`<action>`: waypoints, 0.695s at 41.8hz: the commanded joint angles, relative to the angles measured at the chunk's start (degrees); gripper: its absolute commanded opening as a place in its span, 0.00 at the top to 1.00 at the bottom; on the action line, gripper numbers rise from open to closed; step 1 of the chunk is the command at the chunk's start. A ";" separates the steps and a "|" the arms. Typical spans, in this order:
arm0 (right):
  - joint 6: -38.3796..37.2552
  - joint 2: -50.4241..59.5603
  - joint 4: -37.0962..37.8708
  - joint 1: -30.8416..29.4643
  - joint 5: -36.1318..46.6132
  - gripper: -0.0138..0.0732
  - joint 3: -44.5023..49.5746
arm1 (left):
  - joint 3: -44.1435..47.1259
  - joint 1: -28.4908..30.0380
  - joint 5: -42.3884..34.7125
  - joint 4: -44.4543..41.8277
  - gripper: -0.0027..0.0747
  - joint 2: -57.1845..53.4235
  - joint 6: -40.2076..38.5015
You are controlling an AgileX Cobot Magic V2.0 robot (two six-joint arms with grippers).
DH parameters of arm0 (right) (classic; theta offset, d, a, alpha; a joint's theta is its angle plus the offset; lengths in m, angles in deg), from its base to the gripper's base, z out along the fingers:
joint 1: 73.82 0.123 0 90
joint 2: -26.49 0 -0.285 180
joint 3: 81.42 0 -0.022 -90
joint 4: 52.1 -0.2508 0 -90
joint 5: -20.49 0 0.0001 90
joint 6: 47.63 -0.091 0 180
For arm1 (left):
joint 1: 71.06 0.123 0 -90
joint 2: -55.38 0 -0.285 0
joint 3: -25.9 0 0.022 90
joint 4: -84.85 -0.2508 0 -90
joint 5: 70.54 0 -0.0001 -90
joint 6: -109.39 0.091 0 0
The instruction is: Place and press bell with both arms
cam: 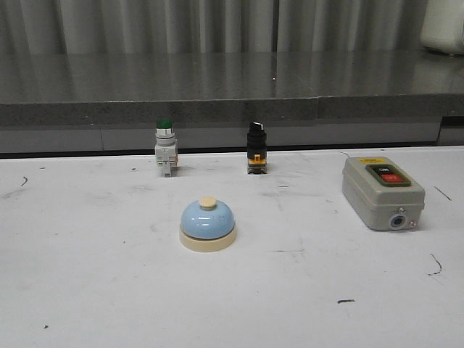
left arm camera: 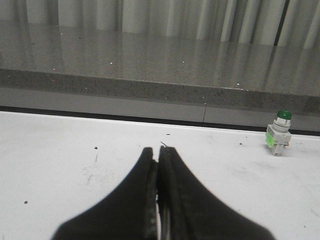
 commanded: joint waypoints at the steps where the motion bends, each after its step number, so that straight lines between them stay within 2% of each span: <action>1: -0.07 0.98 0.43 -0.42 4.16 0.92 -0.34 | 1.42 -0.05 -4.51 0.43 0.99 -0.91 -0.45; 21: -0.07 0.98 0.43 -0.42 4.21 0.92 -0.34 | 1.42 -0.05 -4.51 0.43 0.99 -0.91 -0.45; 29: -0.07 0.98 0.43 -0.42 4.21 0.92 -0.34 | 1.42 -2.95 -4.51 0.43 0.99 -0.91 -0.45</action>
